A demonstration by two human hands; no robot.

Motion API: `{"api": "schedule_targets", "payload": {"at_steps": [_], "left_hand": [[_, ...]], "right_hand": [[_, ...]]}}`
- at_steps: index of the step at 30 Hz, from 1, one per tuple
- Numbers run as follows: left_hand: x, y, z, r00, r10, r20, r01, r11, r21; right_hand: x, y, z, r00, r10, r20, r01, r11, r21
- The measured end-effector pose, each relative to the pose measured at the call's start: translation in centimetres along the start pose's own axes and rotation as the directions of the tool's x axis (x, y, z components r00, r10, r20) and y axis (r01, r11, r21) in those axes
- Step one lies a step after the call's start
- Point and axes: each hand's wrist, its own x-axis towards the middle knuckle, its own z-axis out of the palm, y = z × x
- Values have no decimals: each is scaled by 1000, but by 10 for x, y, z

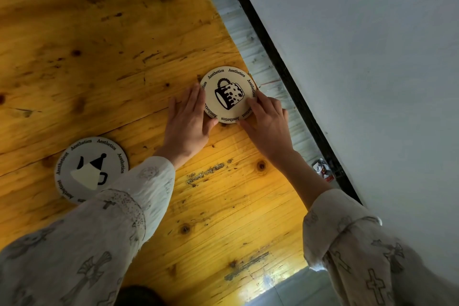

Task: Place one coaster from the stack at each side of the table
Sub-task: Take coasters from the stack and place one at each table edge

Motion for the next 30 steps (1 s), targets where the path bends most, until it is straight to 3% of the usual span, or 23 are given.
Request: {"api": "schedule_targets", "payload": {"at_steps": [14, 18, 23, 30], "left_hand": [[6, 4, -7, 988, -52, 146, 42, 997, 69], [-9, 0, -23, 971, -84, 224, 94, 995, -36], [-89, -13, -44, 958, -124, 258, 172, 970, -171], [-220, -41, -113, 949, -308, 73, 307, 837, -453]], "right_hand": [[-8, -8, -1, 998, 31, 58, -28, 998, -54], [-28, -17, -12, 985, 54, 163, -58, 998, 24], [-74, -54, -30, 942, 90, 323, -130, 986, 106], [-123, -158, -55, 910, -31, 413, -129, 926, 354]]}}
